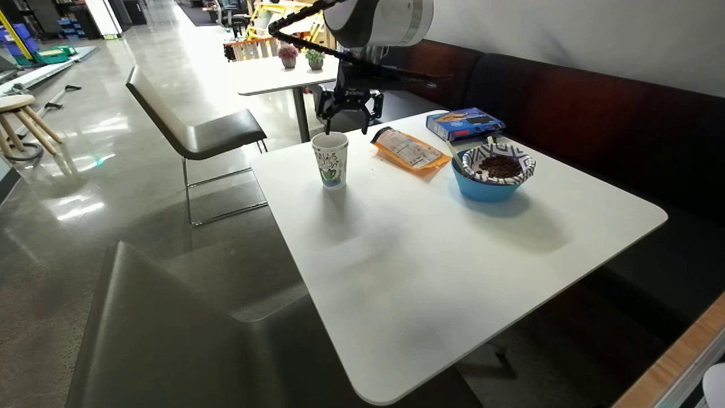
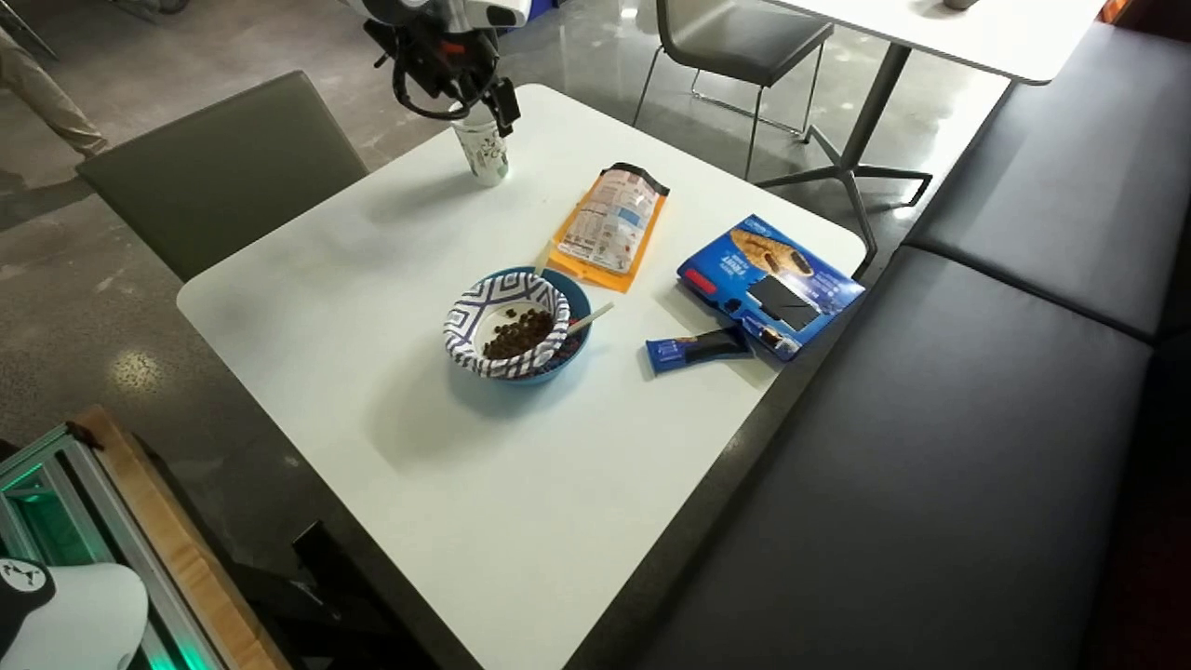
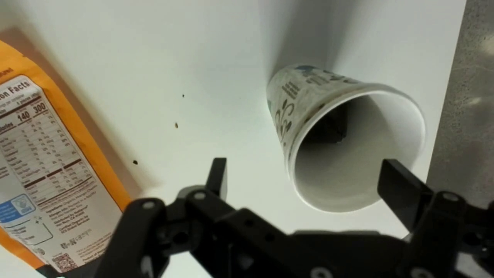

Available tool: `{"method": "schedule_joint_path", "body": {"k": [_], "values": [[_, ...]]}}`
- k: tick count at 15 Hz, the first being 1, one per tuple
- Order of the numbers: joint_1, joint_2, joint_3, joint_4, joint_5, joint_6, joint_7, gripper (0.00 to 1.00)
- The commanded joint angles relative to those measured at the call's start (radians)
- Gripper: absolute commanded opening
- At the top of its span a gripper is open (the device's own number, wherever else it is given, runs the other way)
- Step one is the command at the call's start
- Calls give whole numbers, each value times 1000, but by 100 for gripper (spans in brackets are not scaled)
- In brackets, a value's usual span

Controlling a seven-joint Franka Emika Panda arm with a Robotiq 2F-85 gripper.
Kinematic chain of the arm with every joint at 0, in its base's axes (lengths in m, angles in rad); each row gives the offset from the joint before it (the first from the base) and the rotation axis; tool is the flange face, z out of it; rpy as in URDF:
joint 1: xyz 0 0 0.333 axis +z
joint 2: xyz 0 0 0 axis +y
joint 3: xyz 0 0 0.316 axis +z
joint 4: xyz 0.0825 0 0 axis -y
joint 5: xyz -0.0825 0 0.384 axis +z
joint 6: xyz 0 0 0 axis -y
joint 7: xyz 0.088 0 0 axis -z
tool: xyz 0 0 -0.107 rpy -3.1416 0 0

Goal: Pick up the cup and put it on top of the bowls

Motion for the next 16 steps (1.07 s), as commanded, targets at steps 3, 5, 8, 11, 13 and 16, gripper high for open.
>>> {"method": "schedule_joint_path", "body": {"k": [3,5,8,11,13,16], "values": [[53,64,-70,48,-21,60,93,100],[68,71,-92,51,-34,49,118,72],[85,73,-117,49,-53,24,145,49],[88,72,-116,43,-53,15,147,27],[91,68,-117,37,-52,8,150,11],[100,44,-124,17,-56,14,168,0]]}}
